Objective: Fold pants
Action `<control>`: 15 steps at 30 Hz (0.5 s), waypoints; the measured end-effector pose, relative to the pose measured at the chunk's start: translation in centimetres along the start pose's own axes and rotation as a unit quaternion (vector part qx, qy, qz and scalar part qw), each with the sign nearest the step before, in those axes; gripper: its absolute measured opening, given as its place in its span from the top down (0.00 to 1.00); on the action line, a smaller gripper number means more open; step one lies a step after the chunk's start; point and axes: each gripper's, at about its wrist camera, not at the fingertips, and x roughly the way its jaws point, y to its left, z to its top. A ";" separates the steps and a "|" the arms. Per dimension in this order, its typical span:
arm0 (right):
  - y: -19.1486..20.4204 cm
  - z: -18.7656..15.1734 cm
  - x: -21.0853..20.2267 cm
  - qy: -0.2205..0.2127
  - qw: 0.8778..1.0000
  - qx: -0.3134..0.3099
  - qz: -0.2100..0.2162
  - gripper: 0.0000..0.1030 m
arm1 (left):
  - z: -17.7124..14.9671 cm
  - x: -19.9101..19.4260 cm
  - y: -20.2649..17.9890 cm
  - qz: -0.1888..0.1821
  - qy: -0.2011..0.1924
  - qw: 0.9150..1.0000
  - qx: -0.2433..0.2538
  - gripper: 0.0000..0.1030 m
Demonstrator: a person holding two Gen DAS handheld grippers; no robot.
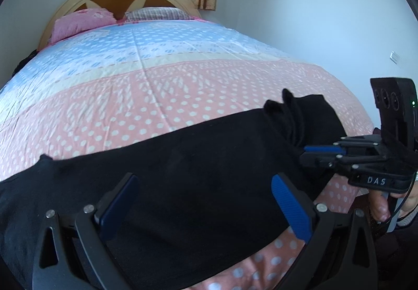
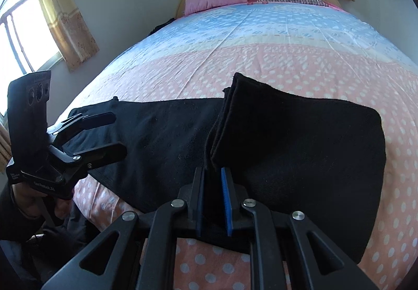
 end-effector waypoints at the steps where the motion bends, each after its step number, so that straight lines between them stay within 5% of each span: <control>1: 0.0 0.0 -0.4 0.006 1.000 -0.011 0.009 0.56 | 0.4 0.1 -0.3 -0.006 0.000 1.000 0.003 0.00; 7: -1.7 -1.0 -4.5 -0.036 0.998 -0.048 0.025 0.52 | 2.7 1.2 -2.6 -0.050 0.001 0.999 0.012 0.01; 15: -9.4 -2.1 -7.5 -0.127 0.985 0.115 -0.007 0.52 | 4.5 5.5 -5.5 -0.094 0.040 0.995 -0.003 0.16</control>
